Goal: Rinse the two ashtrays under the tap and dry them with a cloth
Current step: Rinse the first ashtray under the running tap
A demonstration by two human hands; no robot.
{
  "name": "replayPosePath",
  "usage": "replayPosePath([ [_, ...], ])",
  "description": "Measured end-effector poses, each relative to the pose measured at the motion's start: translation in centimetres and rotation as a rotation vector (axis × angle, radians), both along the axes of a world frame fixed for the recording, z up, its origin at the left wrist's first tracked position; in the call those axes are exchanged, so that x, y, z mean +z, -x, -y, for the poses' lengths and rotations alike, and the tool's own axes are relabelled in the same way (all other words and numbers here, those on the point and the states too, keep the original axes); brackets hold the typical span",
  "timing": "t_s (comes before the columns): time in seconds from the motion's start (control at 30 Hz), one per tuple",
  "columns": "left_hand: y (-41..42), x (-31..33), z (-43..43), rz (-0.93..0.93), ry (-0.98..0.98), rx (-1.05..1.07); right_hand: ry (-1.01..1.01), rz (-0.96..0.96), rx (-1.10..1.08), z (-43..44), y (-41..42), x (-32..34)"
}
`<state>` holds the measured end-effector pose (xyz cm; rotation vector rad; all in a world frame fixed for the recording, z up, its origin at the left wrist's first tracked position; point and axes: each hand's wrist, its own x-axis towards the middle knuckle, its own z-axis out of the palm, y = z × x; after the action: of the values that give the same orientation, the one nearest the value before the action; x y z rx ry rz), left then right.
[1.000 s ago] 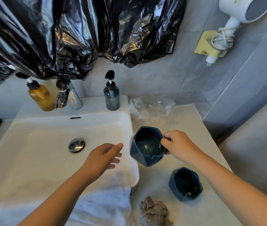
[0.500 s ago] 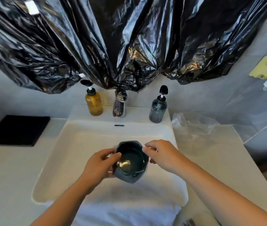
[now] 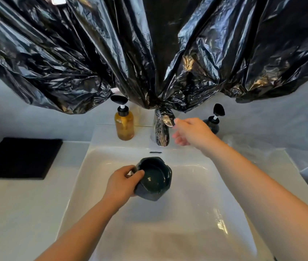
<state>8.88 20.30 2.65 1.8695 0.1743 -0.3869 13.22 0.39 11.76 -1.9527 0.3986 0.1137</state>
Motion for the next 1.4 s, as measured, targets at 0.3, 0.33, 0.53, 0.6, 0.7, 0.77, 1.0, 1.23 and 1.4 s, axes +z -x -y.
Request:
replayPosePath([
  [0.3, -2.7, -1.2, 0.6, -0.042, 0.068, -0.035, -0.229, -0.021, -0.166, -1.3, -2.6, 0.4],
  [0.33, -2.9, -1.3, 0.6, -0.042, 0.074, -0.039, -0.224, -0.010, -0.176, -1.4, -3.0, 0.9],
  [0.53, -3.2, -1.9, 1.0, -0.056, 0.068, -0.064, -0.251, 0.037, -0.153, -1.3, -3.1, 1.0],
  [0.6, -3.0, -2.1, 1.1, -0.054, 0.080, -0.069, -0.271, 0.068, -0.132, -0.9, -2.5, 0.5],
  [0.7, -2.6, -2.5, 1.1, -0.046, 0.099, -0.069, -0.262, 0.080, -0.070, -0.1, -1.0, -0.4],
  [0.77, -2.3, -2.9, 1.3, -0.045, 0.112, -0.068, -0.212, 0.062, -0.035, 0.6, 0.3, -1.7],
  [1.0, -2.1, -5.5, 2.2, -0.032, 0.180, -0.067, -0.047, -0.067, -0.112, 3.3, 4.1, -8.8],
  [1.23, -4.3, -7.2, 3.0, 0.042, 0.231, -0.066, -0.065, -0.131, -0.034, 3.0, 4.1, -14.5],
  [1.4, -5.2, -8.7, 3.0, 0.101, 0.317, -0.004, -0.177, -0.057, 0.075, 1.9, 2.7, -16.2],
])
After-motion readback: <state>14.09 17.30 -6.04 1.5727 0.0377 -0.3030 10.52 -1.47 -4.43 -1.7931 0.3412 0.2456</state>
